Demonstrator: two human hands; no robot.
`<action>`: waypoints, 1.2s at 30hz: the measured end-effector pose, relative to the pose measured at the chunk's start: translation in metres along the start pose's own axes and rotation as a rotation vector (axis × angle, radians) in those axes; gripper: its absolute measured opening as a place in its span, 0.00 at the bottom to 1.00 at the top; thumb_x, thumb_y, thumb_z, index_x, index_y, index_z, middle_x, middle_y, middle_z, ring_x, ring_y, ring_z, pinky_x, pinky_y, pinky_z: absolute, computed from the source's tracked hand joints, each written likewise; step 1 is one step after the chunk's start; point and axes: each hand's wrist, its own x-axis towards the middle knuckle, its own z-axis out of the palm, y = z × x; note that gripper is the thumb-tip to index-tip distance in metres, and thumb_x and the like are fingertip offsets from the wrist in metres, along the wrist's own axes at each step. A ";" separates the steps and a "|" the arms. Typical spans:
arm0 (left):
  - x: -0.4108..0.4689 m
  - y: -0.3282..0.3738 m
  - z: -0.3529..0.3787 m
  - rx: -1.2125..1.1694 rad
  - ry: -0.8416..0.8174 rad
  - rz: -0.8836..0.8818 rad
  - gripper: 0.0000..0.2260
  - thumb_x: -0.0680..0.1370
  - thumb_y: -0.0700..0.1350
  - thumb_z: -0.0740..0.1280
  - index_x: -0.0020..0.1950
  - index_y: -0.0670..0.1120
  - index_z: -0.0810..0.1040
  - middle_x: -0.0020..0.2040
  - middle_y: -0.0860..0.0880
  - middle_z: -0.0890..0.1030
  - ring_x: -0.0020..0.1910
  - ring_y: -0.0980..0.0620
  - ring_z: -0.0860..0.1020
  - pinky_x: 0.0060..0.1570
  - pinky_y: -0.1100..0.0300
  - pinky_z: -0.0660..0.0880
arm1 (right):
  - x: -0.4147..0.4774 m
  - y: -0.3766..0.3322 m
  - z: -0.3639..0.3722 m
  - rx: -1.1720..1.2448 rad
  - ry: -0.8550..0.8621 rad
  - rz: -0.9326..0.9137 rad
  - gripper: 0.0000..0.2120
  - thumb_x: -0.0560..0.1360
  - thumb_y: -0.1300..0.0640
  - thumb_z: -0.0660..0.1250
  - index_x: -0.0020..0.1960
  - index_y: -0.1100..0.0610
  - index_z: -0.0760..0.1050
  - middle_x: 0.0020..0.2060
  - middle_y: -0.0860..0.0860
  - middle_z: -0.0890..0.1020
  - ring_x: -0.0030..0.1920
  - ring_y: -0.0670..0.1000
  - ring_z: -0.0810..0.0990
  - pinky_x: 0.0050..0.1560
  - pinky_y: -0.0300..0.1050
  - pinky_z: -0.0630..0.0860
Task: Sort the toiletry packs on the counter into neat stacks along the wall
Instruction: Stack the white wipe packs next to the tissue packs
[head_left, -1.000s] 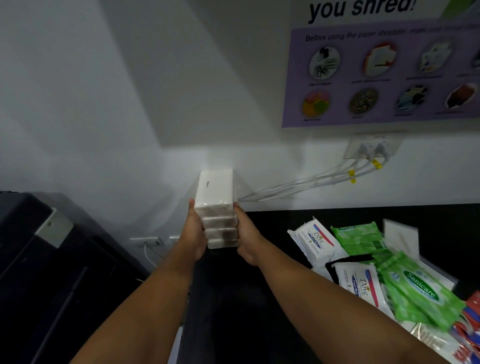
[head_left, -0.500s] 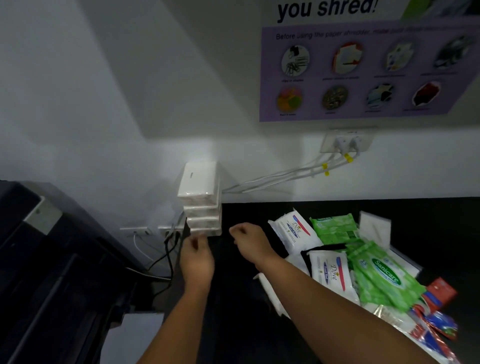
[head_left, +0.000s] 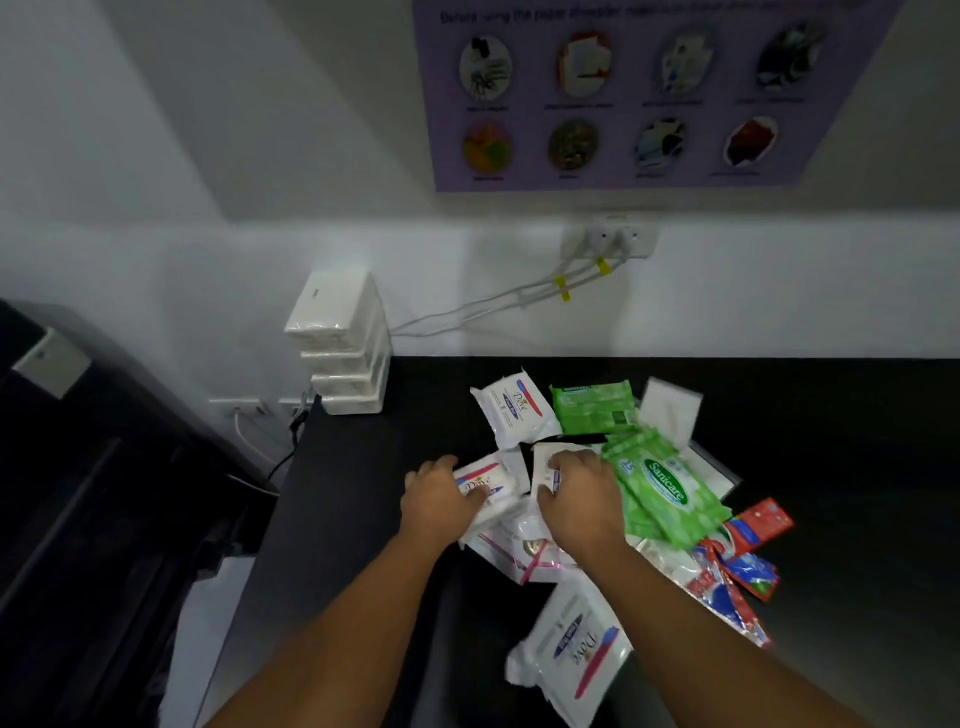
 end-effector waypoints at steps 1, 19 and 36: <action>-0.001 0.004 0.001 0.025 -0.005 -0.001 0.33 0.73 0.62 0.70 0.74 0.47 0.68 0.67 0.44 0.75 0.65 0.43 0.71 0.65 0.50 0.69 | -0.003 0.009 -0.003 -0.037 -0.004 0.025 0.21 0.73 0.52 0.69 0.65 0.54 0.75 0.62 0.55 0.75 0.62 0.57 0.71 0.61 0.48 0.70; -0.041 0.004 -0.018 0.076 -0.026 -0.028 0.31 0.66 0.59 0.79 0.65 0.51 0.73 0.56 0.50 0.69 0.49 0.53 0.75 0.52 0.57 0.74 | 0.019 0.027 0.001 -0.075 -0.166 0.180 0.41 0.61 0.37 0.78 0.65 0.58 0.68 0.61 0.56 0.77 0.61 0.58 0.76 0.58 0.53 0.77; -0.053 -0.055 -0.062 -0.205 -0.054 0.023 0.34 0.69 0.61 0.76 0.72 0.53 0.71 0.63 0.52 0.76 0.62 0.51 0.76 0.63 0.53 0.74 | 0.002 -0.009 -0.023 0.469 -0.231 -0.013 0.19 0.66 0.56 0.80 0.53 0.53 0.77 0.47 0.49 0.84 0.45 0.50 0.83 0.49 0.48 0.80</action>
